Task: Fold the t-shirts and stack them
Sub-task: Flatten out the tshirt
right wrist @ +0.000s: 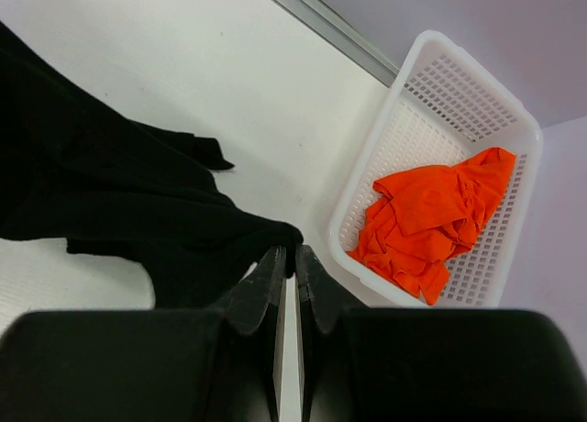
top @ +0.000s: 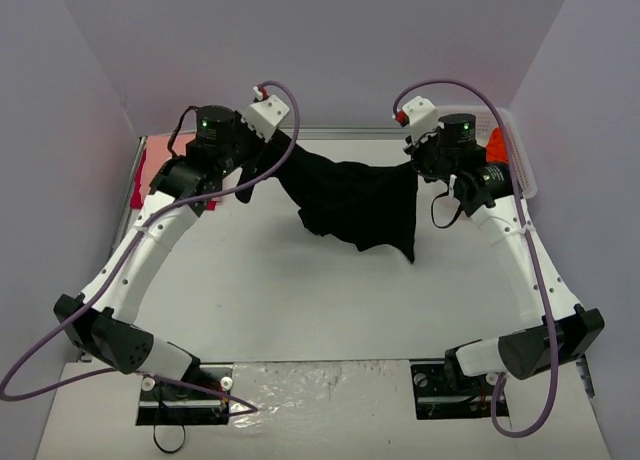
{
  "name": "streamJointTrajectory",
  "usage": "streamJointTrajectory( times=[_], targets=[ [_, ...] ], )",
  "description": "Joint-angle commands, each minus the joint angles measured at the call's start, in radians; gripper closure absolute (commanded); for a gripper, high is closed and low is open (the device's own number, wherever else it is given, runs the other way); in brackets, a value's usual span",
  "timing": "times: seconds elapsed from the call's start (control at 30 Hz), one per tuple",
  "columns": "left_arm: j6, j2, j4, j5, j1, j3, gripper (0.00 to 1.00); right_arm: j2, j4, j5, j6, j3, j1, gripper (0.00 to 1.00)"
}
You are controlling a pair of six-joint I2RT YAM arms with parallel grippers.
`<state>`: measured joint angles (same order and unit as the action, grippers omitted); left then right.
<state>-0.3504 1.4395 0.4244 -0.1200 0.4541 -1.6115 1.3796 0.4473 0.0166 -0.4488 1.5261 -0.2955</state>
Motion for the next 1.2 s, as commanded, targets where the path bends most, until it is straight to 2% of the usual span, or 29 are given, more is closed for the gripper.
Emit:
streamJointTrajectory(
  times=[0.0,0.13,0.3,0.5,0.7,0.87,1.0,1.17],
  targets=[
    [0.013,-0.05,0.04,0.075,-0.011,-0.161,0.98,-0.056,-0.012,0.002,-0.01,0.061,-0.001,1.0],
    [0.021,-0.021,0.071,0.111,-0.011,-0.277,0.98,-0.073,0.014,0.055,-0.019,0.088,-0.002,1.0],
    [0.018,0.03,0.085,0.166,-0.002,-0.395,0.98,-0.137,0.065,0.195,-0.022,0.071,-0.007,1.0],
    [0.011,0.136,0.088,0.206,0.02,-0.504,0.98,-0.217,0.139,0.318,-0.037,0.077,-0.01,1.0],
    [-0.003,0.359,0.146,0.201,0.083,-0.744,0.98,-0.277,0.234,0.427,-0.039,0.158,-0.014,1.0],
    [-0.005,0.62,0.185,0.155,0.171,-0.973,0.98,-0.28,0.243,0.404,-0.027,0.227,-0.013,1.0],
    [-0.031,0.813,0.174,0.16,0.251,-1.054,0.98,-0.252,0.241,0.362,-0.045,0.24,-0.014,1.0],
    [-0.028,0.956,0.122,0.149,0.327,-1.1,0.97,-0.235,0.24,0.348,-0.063,0.207,-0.016,1.0]
  ],
)
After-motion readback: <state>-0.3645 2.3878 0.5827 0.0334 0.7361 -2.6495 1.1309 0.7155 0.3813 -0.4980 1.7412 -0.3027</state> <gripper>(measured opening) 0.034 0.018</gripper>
